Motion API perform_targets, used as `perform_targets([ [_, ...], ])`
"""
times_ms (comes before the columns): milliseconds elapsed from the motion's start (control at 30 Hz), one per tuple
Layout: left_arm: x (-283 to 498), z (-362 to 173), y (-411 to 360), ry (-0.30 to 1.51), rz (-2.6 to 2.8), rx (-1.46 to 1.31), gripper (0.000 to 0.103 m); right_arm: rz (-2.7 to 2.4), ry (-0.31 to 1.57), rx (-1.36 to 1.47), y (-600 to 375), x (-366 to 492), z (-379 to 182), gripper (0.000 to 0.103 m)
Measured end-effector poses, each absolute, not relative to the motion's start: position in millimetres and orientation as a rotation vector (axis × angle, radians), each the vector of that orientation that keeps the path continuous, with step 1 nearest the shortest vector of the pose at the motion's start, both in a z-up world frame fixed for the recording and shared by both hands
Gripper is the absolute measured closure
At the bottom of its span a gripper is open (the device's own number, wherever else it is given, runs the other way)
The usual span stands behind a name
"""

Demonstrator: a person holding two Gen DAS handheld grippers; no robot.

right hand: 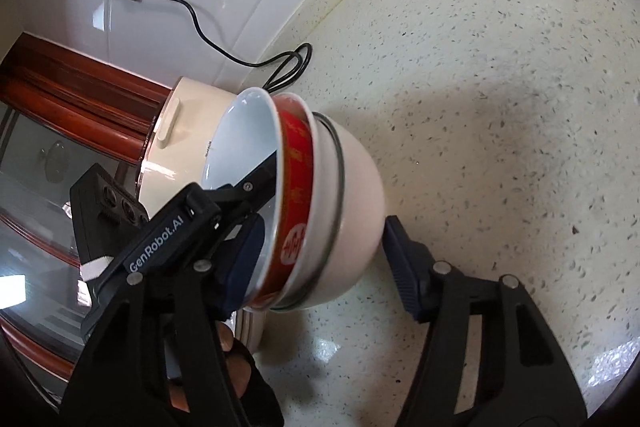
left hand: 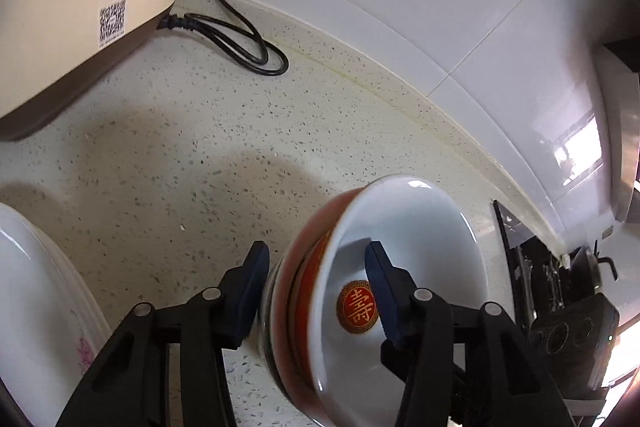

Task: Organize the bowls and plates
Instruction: 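Lift the bowl stack with both tools and carry it over the plate stack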

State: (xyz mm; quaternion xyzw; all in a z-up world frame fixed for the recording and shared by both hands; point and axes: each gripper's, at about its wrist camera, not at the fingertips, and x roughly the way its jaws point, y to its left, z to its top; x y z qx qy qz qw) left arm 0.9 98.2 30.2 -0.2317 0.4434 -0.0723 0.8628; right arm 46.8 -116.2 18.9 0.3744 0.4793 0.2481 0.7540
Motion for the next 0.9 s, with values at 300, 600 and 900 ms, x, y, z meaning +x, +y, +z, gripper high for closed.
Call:
perform_targets([
  [300, -12.1, 34.2, 97.7, 0.922, -0.15, -0.48, 0.054, 0.535, 1.043, 0.806, -114.6, 42.4, 20.9, 0.039],
  [600, -26.5, 44.3, 99.2, 0.89, -0.148, -0.474, 0.054, 0.539, 1.008, 0.775, -114.4, 31.8, 34.5, 0.039],
  [900, -57.3, 77.8, 118.2, 0.817, -0.141, -0.489, 0.054, 0.59, 0.964, 0.73, -90.9, 17.2, 68.4, 0.039],
])
